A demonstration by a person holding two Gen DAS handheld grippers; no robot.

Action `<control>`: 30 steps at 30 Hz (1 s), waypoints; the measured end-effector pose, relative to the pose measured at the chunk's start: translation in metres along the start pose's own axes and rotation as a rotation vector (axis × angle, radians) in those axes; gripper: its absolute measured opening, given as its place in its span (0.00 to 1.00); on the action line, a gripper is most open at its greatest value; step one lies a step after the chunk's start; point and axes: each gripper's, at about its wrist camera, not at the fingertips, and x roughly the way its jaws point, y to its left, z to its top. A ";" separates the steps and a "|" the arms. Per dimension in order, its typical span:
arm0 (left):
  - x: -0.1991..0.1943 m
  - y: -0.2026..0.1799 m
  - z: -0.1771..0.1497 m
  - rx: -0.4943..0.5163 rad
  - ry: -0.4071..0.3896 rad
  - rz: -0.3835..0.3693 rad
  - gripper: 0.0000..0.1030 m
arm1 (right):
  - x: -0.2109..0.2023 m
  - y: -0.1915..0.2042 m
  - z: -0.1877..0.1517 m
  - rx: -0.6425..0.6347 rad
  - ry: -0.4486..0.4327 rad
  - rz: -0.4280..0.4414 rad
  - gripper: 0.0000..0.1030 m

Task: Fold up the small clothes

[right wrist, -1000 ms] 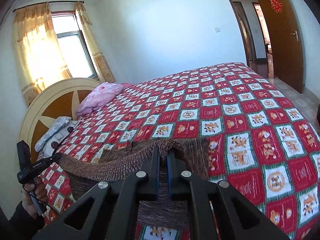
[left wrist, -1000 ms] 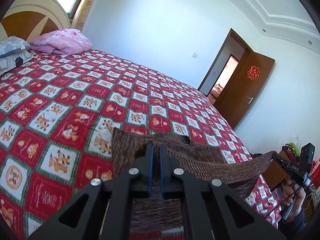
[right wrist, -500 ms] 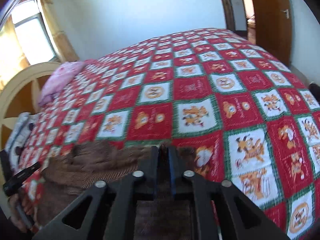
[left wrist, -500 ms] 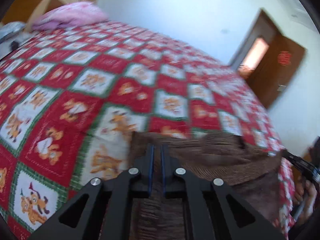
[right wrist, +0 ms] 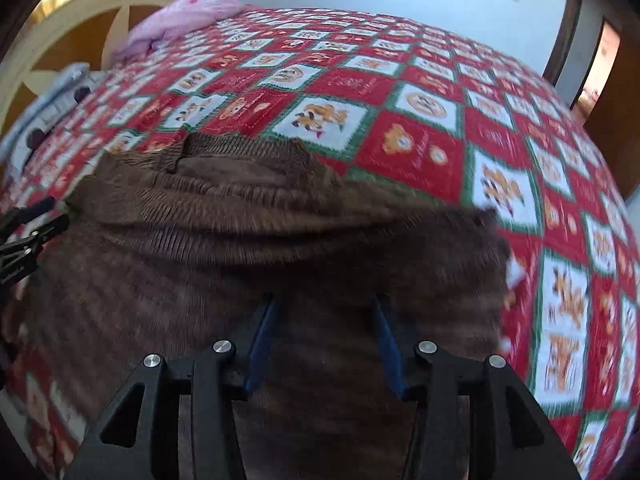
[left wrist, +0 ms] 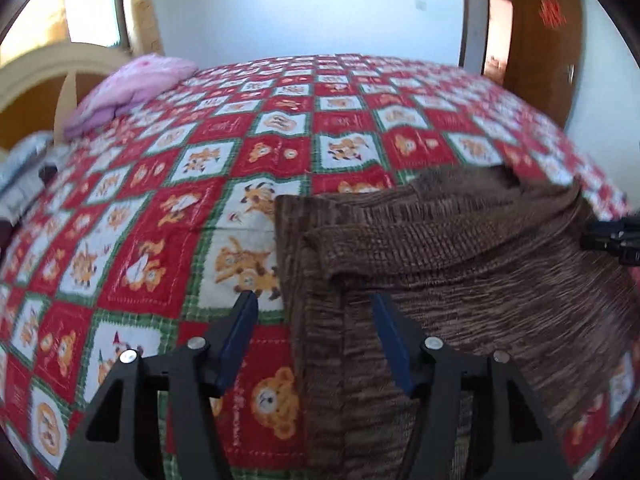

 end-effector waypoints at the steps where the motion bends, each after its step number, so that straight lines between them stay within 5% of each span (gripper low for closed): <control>1: 0.005 -0.005 0.005 0.022 0.001 0.041 0.61 | 0.004 0.000 0.009 0.022 -0.013 0.002 0.48; 4: 0.025 -0.002 0.024 0.018 -0.019 0.204 0.63 | -0.002 -0.009 0.034 0.116 -0.150 -0.065 0.48; 8: 0.018 0.040 0.031 -0.181 -0.024 0.221 0.63 | -0.023 -0.022 0.028 0.197 -0.223 -0.022 0.48; 13: -0.009 0.055 0.008 -0.172 -0.077 0.269 0.71 | -0.045 -0.022 -0.017 0.137 -0.199 -0.001 0.48; 19: -0.028 0.024 -0.033 -0.098 -0.031 0.155 0.71 | -0.078 -0.025 -0.101 0.084 -0.151 0.007 0.48; 22: -0.033 0.007 -0.057 -0.078 0.007 0.095 0.71 | -0.100 -0.049 -0.138 0.167 -0.155 0.001 0.48; 27: -0.051 -0.001 -0.077 -0.111 0.008 -0.007 0.59 | -0.117 -0.085 -0.178 0.317 -0.158 0.010 0.48; 30: -0.047 -0.006 -0.082 -0.103 0.019 -0.045 0.41 | -0.112 -0.087 -0.184 0.333 -0.148 0.048 0.48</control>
